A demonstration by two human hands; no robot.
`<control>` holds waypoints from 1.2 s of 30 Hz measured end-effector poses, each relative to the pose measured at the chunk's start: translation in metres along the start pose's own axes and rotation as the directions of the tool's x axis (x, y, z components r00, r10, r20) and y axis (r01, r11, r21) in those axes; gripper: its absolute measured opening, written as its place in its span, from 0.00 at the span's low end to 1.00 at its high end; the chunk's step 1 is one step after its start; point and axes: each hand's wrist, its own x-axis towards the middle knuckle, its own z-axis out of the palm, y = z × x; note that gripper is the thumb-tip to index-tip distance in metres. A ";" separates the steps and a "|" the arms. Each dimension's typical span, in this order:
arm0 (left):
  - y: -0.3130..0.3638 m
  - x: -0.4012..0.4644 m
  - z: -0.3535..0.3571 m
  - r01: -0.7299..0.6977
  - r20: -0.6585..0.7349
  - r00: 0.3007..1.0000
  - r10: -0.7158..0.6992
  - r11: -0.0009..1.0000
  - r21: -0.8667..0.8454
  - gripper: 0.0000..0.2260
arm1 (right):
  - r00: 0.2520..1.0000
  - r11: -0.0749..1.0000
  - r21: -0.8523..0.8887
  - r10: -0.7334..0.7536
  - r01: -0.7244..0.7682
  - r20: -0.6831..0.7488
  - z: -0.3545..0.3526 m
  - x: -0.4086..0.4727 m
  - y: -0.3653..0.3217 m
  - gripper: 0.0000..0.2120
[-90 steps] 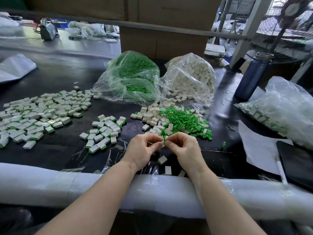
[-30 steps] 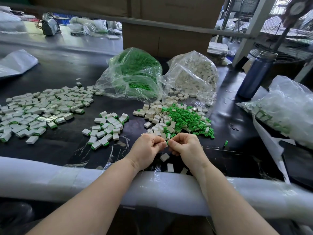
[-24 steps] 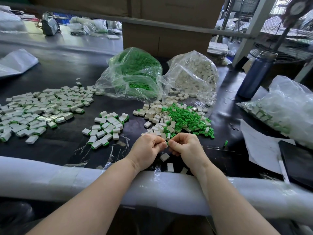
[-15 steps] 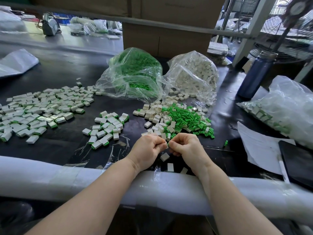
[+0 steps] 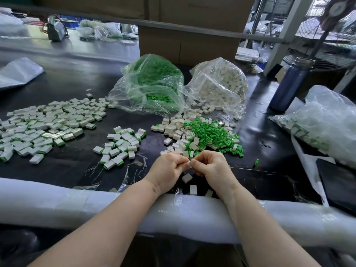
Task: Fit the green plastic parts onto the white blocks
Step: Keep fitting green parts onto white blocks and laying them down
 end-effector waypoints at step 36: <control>0.010 -0.001 -0.002 0.062 0.058 0.997 -0.047 0.950 -0.305 0.09 | 0.985 0.965 0.259 -0.075 0.032 0.156 0.001 0.000 0.000 0.08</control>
